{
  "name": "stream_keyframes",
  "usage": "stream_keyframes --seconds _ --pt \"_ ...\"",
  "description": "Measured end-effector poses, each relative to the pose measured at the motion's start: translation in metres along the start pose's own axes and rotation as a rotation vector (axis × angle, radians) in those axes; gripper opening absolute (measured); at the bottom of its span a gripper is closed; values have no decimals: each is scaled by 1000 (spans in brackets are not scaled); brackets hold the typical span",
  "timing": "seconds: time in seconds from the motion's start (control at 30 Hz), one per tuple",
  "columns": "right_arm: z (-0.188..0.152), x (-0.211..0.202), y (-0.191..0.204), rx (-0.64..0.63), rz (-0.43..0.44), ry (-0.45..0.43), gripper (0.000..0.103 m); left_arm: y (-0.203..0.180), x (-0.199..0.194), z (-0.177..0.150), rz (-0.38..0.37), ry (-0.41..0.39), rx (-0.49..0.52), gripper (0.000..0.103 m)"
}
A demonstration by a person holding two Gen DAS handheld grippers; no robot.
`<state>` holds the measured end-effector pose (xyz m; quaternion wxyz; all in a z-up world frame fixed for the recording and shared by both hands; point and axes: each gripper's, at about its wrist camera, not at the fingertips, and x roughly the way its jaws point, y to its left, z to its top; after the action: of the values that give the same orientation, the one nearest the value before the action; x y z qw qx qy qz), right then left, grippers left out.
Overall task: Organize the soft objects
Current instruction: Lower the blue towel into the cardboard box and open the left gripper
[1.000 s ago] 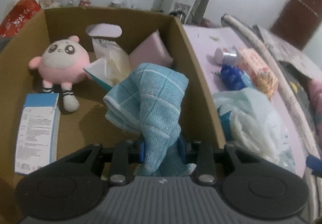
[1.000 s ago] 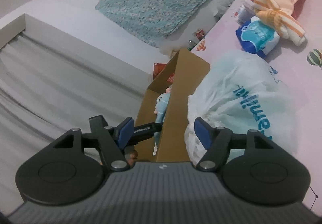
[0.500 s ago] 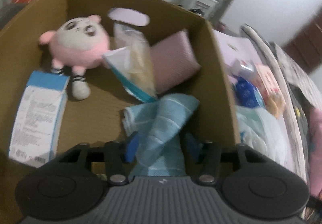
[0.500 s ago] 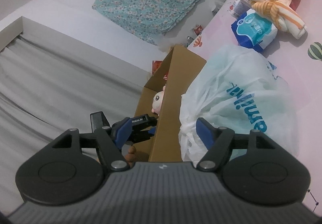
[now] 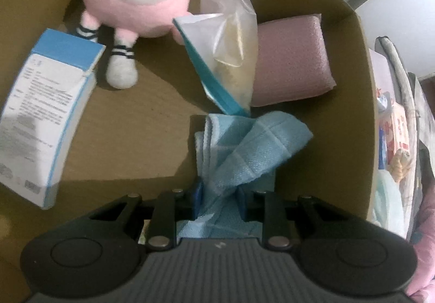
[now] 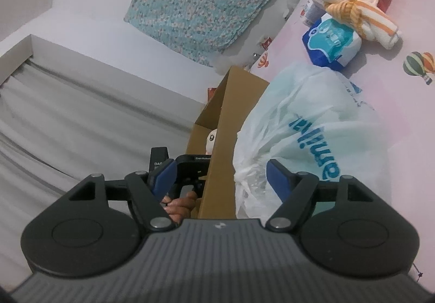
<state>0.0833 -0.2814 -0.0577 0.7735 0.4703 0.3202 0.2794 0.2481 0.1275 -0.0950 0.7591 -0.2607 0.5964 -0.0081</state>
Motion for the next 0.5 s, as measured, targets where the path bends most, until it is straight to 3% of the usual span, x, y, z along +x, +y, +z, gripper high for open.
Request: stream_keyframes --seconds 0.33,0.37,0.4,0.5 --pt "-3 -6 -7 17 1 -6 74 -14 -1 -6 -19 -44 36 36" --pt "-4 -7 -7 16 1 -8 74 -14 -2 -6 -16 -51 35 43" --pt "-4 -8 -6 14 1 -9 74 -15 -4 -7 -16 -59 35 57" --pt "-6 -12 -4 3 -6 -17 75 -14 -18 -8 -22 -94 21 75"
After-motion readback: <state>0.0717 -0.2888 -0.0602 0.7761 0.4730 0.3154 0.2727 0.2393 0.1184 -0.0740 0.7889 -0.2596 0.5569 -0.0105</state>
